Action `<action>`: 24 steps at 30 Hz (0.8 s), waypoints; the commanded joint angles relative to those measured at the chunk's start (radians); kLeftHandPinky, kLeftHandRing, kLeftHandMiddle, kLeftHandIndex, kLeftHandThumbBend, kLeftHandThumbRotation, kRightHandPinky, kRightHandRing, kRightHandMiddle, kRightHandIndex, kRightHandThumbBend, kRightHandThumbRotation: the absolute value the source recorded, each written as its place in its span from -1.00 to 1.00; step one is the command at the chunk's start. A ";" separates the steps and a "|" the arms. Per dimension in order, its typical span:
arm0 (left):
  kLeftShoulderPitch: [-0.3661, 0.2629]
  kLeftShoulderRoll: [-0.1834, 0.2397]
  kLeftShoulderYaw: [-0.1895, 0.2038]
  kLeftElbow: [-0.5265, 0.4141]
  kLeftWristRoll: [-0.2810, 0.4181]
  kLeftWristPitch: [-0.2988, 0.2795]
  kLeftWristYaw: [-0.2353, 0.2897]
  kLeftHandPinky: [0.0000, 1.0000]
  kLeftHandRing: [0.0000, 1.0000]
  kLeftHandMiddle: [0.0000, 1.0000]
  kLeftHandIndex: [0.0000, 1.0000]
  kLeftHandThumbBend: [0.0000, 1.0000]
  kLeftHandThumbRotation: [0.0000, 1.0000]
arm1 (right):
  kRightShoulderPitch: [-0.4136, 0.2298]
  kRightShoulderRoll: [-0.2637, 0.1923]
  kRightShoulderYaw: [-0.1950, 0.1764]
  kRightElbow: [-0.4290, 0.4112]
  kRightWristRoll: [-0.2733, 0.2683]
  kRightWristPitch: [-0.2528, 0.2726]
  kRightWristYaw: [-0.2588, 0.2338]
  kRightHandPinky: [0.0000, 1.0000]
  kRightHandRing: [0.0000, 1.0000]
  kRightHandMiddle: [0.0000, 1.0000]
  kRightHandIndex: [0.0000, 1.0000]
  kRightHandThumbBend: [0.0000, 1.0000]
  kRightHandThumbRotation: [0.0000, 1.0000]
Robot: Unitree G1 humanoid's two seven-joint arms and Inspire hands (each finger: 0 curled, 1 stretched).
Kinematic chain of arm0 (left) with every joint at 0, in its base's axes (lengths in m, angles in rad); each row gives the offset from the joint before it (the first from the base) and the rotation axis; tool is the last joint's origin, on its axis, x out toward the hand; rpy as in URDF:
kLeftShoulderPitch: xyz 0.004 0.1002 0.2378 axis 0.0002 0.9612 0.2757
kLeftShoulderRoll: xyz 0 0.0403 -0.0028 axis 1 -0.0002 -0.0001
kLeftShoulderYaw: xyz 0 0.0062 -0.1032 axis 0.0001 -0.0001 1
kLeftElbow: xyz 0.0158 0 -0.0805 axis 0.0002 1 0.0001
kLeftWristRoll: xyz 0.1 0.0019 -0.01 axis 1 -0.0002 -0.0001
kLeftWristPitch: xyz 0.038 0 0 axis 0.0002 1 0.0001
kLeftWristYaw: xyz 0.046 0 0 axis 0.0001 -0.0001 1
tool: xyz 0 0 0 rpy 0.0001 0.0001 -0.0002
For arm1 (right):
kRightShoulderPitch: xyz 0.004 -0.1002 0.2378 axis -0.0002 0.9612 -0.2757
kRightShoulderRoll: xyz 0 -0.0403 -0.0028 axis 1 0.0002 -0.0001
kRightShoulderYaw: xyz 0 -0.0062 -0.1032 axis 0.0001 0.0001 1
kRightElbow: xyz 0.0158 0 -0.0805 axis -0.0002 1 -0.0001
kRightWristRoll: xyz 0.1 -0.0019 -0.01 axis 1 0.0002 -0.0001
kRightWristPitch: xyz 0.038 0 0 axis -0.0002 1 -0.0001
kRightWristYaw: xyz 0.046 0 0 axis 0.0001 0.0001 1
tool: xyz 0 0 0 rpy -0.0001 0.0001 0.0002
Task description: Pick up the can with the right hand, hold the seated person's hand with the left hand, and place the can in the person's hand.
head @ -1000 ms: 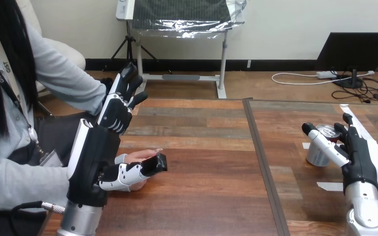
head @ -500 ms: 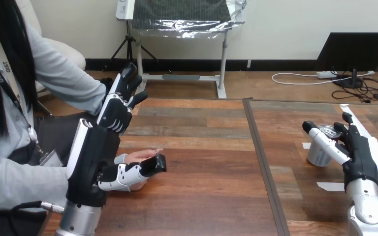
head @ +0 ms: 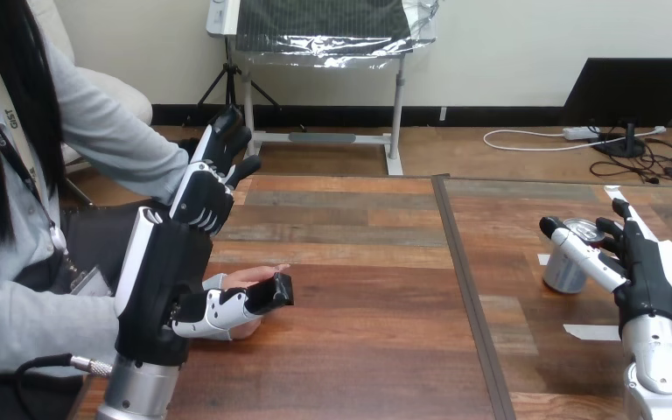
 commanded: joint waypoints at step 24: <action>-0.009 0.017 0.015 -0.084 0.005 0.008 0.004 0.75 0.91 0.96 0.91 1.00 0.17 | -0.067 0.001 0.016 0.016 -0.014 0.045 0.009 0.65 0.73 0.77 0.90 1.00 0.06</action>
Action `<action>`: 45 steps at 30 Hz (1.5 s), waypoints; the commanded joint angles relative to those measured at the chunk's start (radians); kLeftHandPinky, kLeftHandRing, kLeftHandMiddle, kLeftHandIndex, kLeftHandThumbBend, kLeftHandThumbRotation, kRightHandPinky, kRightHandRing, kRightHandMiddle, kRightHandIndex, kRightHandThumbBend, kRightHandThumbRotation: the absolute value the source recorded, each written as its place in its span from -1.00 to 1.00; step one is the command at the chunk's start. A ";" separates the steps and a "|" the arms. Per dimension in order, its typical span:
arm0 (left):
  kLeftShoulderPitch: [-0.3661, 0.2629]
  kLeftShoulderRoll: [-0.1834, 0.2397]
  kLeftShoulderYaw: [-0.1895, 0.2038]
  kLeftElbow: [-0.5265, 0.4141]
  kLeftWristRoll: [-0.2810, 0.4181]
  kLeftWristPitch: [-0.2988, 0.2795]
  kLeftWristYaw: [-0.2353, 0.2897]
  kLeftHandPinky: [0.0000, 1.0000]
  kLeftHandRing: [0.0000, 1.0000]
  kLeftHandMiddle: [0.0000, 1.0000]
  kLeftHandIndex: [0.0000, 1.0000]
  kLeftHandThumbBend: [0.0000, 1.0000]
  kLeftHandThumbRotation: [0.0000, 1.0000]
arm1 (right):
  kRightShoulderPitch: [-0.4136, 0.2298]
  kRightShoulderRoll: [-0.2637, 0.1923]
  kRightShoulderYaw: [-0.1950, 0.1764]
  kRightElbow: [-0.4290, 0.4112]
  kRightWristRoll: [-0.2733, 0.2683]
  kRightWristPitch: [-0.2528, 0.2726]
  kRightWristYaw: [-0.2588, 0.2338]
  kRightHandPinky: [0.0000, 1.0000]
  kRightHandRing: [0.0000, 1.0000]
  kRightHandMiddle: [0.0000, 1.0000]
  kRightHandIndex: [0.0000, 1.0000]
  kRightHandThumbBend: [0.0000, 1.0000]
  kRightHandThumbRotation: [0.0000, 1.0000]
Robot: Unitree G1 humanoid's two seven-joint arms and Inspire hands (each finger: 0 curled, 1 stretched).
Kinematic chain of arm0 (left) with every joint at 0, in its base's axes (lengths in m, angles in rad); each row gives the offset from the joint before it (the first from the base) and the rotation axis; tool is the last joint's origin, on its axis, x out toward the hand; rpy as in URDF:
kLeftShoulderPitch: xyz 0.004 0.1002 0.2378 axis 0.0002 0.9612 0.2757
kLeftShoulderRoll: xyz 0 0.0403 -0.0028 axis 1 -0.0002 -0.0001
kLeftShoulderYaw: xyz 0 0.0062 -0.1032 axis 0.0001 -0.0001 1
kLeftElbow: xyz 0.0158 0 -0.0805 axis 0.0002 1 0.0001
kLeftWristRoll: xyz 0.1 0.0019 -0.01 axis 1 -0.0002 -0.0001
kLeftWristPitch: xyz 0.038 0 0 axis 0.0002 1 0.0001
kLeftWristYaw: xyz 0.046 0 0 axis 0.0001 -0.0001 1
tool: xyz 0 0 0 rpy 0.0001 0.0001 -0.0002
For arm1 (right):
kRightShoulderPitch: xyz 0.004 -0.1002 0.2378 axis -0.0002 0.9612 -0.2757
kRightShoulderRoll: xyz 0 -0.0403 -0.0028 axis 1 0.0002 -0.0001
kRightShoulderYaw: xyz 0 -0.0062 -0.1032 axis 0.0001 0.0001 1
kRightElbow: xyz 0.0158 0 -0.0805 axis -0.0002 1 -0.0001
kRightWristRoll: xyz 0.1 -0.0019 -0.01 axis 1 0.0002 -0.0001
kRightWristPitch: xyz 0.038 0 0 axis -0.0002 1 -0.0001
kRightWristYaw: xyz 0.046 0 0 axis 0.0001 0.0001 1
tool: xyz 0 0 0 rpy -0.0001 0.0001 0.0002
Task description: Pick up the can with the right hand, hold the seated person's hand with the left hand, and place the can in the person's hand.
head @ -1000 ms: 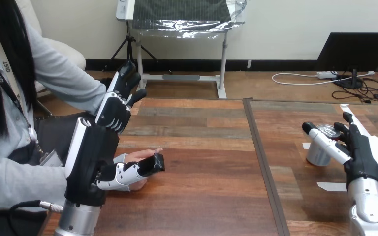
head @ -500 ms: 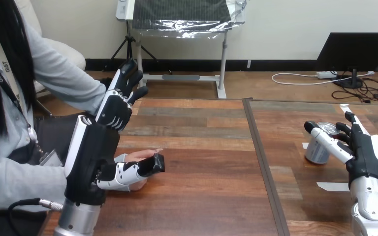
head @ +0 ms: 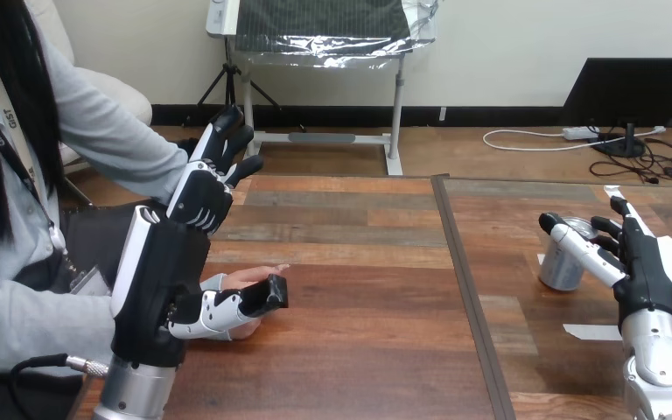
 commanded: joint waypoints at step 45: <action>-0.067 0.000 0.014 -0.001 -0.008 0.003 -0.009 0.79 0.93 0.97 0.91 1.00 0.07 | -0.044 0.039 0.019 -0.023 -0.004 -0.122 -0.008 0.82 0.84 0.81 0.92 1.00 0.13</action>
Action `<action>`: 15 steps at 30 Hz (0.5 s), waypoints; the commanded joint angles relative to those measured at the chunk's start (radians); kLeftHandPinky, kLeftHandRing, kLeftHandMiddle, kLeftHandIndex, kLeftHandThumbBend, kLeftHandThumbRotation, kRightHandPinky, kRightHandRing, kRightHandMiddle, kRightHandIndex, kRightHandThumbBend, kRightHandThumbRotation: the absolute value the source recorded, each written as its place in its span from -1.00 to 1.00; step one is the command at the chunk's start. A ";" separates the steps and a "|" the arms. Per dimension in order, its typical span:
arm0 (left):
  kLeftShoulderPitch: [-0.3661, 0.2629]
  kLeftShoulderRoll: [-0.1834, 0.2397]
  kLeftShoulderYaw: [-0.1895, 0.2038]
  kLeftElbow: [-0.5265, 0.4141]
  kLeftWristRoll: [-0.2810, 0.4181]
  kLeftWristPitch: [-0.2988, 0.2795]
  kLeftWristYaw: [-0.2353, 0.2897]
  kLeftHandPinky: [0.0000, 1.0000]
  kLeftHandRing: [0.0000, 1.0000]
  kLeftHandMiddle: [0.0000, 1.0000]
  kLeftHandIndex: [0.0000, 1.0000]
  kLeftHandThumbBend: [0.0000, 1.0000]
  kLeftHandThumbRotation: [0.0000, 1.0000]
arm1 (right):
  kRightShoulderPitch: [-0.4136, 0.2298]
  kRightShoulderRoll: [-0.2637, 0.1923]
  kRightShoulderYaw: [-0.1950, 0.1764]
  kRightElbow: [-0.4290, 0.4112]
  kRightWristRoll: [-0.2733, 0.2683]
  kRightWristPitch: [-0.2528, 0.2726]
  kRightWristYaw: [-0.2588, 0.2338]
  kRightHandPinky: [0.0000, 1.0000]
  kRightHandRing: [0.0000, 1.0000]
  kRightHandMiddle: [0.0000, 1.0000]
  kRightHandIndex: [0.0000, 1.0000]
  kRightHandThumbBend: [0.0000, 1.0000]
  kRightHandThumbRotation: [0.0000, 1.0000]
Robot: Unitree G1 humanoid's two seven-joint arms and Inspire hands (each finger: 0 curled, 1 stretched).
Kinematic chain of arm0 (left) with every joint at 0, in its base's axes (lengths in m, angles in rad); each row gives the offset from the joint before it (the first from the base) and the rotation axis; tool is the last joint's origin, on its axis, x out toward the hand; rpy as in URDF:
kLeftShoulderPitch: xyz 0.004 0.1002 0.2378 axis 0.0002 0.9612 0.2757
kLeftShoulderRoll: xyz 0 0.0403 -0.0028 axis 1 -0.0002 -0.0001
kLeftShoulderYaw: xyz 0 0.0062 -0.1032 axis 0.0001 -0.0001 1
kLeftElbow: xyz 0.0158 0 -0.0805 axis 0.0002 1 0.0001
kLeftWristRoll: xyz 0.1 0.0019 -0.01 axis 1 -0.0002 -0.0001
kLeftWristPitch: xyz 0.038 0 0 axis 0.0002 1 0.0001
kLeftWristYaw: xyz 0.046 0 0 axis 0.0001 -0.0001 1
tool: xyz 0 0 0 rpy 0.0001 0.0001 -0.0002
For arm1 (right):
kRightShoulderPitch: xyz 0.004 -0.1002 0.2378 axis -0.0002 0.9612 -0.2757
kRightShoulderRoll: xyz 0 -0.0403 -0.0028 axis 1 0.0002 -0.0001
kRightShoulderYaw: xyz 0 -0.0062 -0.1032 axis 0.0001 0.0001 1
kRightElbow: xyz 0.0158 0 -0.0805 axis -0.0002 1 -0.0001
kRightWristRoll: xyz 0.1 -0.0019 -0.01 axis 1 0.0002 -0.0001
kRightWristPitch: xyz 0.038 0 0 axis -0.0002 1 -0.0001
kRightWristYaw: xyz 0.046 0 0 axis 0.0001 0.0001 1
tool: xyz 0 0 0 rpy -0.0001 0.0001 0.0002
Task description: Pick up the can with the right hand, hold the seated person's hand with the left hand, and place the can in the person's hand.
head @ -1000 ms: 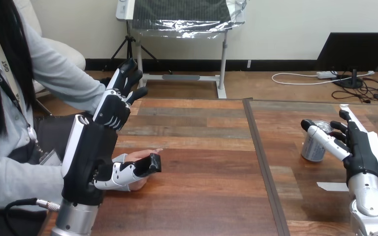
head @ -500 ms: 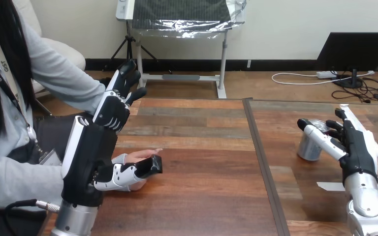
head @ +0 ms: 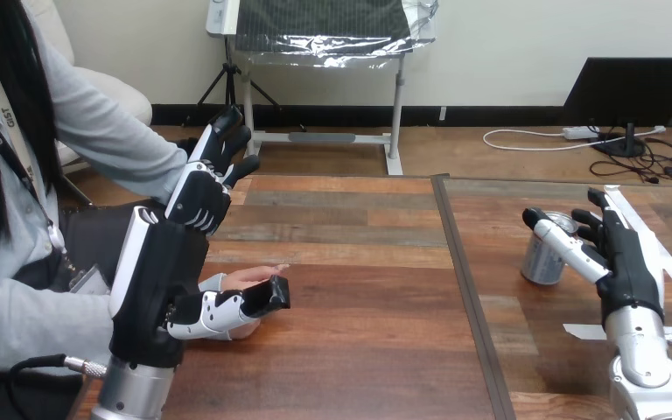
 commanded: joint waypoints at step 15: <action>-0.087 -0.005 0.013 0.028 -0.021 -0.014 -0.020 0.81 0.94 0.98 0.91 1.00 0.06 | -0.038 0.007 0.019 -0.035 -0.007 -0.102 -0.042 0.76 0.89 0.88 0.95 1.00 0.09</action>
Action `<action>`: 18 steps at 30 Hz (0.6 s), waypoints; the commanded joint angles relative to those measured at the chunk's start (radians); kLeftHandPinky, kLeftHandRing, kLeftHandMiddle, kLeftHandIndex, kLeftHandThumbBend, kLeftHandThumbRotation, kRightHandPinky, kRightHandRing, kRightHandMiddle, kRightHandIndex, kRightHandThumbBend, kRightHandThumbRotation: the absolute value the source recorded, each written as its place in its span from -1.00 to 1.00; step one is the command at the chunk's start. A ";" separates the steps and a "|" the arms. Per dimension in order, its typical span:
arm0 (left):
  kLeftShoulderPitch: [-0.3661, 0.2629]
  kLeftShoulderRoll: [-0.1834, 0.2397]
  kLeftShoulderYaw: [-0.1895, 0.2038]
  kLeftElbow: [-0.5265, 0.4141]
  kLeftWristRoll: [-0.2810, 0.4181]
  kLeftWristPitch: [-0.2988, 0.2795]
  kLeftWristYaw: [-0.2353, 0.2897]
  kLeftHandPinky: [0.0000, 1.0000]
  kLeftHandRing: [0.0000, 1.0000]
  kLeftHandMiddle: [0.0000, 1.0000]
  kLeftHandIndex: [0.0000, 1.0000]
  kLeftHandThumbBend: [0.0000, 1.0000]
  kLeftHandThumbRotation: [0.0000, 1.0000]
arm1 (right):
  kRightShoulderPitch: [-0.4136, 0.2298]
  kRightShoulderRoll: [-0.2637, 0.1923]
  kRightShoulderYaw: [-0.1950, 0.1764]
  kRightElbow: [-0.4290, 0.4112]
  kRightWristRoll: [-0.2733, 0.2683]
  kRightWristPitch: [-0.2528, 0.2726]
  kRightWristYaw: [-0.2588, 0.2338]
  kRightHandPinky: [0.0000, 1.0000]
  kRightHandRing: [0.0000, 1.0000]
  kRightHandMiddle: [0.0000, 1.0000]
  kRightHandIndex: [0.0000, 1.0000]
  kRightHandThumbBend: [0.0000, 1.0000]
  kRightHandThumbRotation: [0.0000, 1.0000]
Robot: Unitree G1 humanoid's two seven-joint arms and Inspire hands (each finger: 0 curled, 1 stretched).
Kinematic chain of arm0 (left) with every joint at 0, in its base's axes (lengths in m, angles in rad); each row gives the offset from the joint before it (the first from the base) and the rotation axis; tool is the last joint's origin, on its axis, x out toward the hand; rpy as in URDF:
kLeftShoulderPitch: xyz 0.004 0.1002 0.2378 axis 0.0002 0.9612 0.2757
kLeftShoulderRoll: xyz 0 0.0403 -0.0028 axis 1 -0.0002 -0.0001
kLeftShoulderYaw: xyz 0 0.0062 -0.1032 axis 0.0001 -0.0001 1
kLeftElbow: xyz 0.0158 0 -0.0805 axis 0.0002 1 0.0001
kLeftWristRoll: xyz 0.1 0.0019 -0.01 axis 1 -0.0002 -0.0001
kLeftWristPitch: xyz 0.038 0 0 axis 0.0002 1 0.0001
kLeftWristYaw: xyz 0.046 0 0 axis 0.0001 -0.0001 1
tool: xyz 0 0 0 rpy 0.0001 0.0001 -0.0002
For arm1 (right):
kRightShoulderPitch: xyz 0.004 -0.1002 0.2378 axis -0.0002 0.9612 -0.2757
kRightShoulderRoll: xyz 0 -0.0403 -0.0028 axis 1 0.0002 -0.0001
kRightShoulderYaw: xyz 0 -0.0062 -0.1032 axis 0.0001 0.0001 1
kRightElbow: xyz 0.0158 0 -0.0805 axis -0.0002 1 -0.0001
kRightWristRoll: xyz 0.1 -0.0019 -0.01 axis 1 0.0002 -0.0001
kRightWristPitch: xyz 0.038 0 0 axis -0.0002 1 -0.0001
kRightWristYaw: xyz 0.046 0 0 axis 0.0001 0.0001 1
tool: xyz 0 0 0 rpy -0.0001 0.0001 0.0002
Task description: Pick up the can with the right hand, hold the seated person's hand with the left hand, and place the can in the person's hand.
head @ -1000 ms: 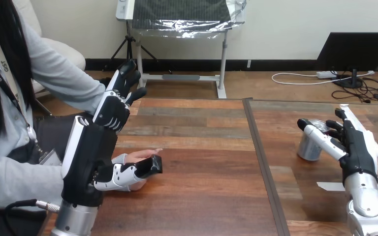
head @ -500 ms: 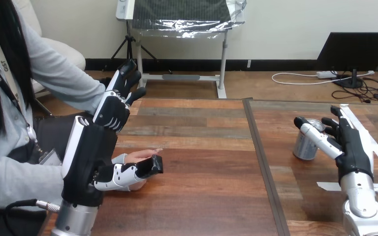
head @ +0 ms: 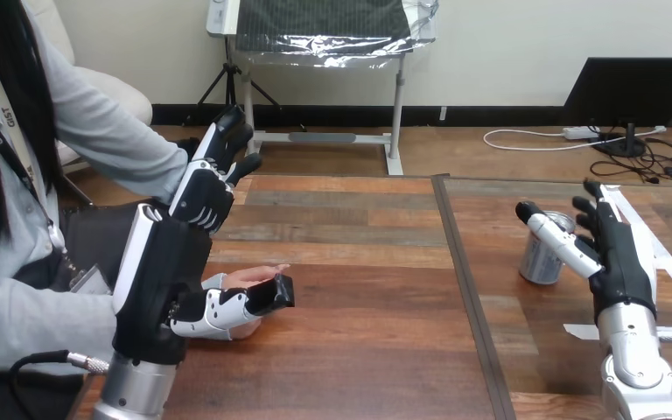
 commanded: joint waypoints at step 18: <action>-0.084 -0.007 0.021 0.028 -0.003 -0.012 0.002 0.80 0.93 0.97 0.91 1.00 0.09 | -0.037 -0.006 -0.009 -0.042 0.035 -0.088 0.004 0.79 0.97 0.97 0.99 1.00 0.04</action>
